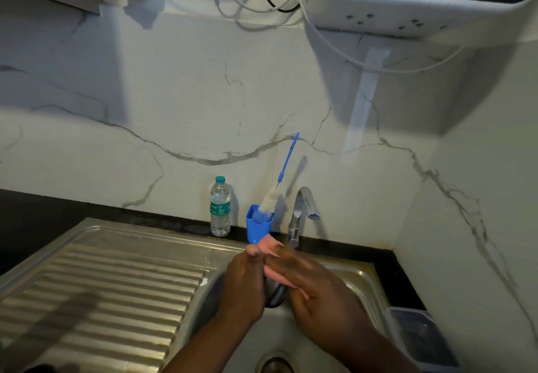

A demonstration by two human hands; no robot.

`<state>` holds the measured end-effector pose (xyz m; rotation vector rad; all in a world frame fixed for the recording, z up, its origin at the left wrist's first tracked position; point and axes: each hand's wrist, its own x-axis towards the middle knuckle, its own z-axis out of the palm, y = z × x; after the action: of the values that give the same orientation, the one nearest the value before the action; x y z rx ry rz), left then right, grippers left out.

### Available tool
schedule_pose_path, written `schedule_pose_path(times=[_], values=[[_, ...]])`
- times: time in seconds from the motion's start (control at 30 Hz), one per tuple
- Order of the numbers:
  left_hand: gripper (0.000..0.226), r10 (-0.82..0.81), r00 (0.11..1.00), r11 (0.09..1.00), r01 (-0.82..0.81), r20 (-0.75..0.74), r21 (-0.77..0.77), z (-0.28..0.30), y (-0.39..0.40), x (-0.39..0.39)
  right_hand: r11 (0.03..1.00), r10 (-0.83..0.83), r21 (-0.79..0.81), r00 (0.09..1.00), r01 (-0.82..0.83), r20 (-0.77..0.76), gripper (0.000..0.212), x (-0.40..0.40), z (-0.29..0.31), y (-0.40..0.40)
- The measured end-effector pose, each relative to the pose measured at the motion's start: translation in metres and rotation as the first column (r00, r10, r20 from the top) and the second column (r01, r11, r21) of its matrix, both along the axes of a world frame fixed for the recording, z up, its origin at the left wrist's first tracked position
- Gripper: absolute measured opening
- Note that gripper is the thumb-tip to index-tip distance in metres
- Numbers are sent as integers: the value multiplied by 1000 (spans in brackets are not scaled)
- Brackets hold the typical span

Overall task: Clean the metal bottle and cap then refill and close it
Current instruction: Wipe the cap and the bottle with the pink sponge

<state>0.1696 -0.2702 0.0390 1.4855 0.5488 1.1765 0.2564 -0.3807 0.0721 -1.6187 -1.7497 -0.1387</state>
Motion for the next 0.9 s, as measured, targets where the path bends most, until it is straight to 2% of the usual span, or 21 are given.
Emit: schedule_pose_path(times=[0.07,0.17,0.27,0.33,0.4,0.5,0.57,0.6,0.63,0.7,0.77,0.83,0.9], values=[[94,-13,1000,1000,12,-10,-28,-3,-1,0,999,-51,20,998,50,42,61,6,-7,0],[122,-70,997,992,65,-39,-107,-1,-4,-5,980,-193,49,980,190,47,59,22,-11,1],[135,-78,992,995,71,-98,-77,7,2,-11,942,-317,120,948,313,20,77,20,-8,-4],[136,-39,989,999,34,-141,-39,13,5,-12,952,-275,170,957,256,97,75,8,-7,-6],[130,-52,991,998,48,-122,-41,16,3,-13,973,-202,151,960,174,193,71,-6,-7,-5],[111,-58,983,998,50,-173,-45,10,2,-10,981,-173,113,978,160,120,69,-5,-13,-3],[116,-93,985,986,70,-148,-153,6,1,-10,967,-242,97,969,237,52,73,8,-20,-5],[117,-130,988,952,101,-82,-290,6,0,-11,958,-281,71,959,279,19,75,15,-23,-7],[108,-156,988,876,139,1,-462,10,-1,-12,946,-323,25,946,323,-20,72,23,-28,-9],[85,-112,983,668,184,147,-721,16,0,-14,920,-391,-115,895,374,-213,62,34,-36,-14],[75,-101,978,488,210,184,-847,18,5,-16,902,-431,-218,787,372,-441,50,36,-40,-18],[67,-183,965,383,246,188,-890,17,8,-18,885,-465,-280,702,371,-539,40,30,-35,-20],[59,-238,956,330,246,172,-911,13,8,-17,890,-456,-248,747,383,-484,31,16,-25,-19]])
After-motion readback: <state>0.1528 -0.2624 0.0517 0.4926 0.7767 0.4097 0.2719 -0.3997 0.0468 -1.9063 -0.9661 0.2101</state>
